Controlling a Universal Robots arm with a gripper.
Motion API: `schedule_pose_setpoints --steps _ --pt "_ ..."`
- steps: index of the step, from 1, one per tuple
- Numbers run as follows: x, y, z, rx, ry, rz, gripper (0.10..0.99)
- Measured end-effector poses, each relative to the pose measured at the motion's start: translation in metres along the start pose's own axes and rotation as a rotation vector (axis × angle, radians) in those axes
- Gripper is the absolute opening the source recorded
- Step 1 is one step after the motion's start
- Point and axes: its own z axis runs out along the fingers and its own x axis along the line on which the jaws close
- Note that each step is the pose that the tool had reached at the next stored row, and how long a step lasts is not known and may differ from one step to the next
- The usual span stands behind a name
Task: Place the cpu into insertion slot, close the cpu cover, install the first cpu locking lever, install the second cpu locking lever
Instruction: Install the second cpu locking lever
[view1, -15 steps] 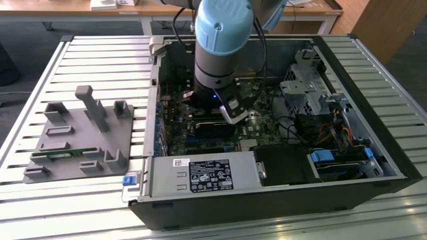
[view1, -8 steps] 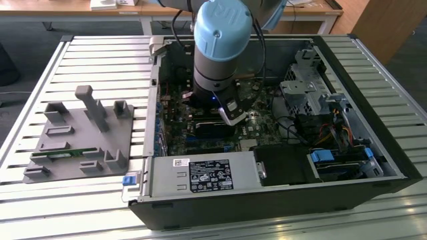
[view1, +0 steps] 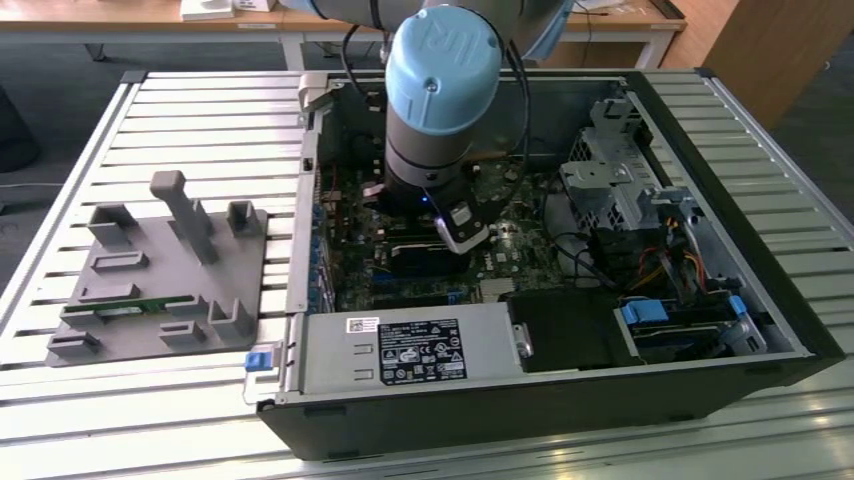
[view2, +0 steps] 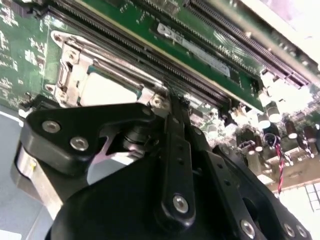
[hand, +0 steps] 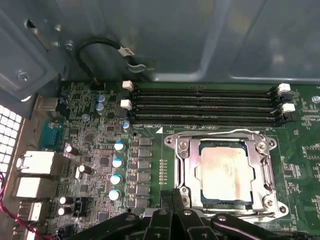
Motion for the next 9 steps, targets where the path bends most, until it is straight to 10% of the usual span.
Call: schedule_pose_setpoints --steps 9 --pt "0.0004 0.0052 -0.0133 0.000 0.0000 0.000 0.106"
